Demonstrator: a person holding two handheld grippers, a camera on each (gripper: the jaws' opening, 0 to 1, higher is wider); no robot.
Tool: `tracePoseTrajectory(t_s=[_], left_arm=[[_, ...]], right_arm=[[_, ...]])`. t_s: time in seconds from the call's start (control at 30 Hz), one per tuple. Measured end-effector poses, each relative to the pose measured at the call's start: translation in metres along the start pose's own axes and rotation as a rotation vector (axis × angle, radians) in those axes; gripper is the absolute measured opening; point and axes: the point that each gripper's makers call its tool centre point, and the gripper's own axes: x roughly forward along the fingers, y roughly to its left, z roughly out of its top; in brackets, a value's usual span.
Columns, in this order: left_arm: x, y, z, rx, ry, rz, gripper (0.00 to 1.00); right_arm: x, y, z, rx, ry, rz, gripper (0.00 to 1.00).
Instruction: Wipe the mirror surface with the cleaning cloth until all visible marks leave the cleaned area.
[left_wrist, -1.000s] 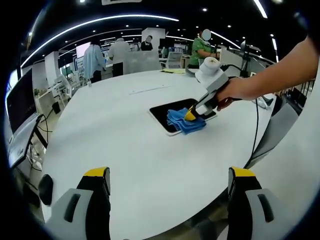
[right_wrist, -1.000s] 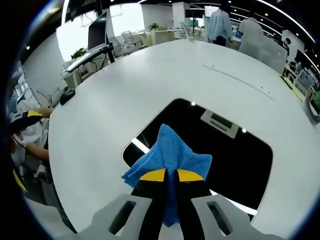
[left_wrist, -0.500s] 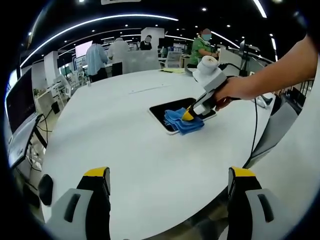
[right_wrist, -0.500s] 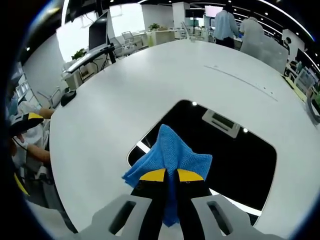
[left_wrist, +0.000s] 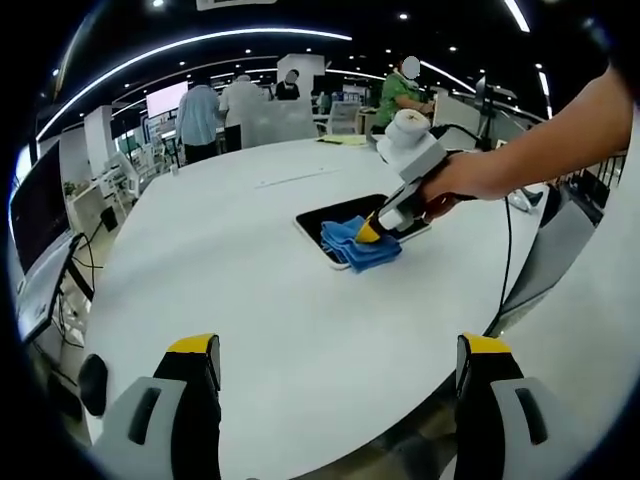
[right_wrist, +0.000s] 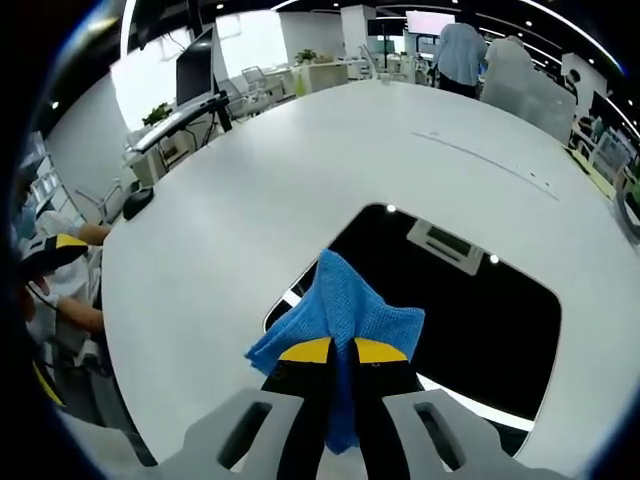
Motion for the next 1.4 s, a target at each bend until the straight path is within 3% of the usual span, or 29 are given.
tracePoseTrajectory(t_s=[1.4], left_arm=[[0.000, 0.009, -0.003, -0.017, -0.002, 0.014, 0.99]], right_arm=[[0.013, 0.018, 0.014, -0.006, -0.009, 0.027, 0.03]])
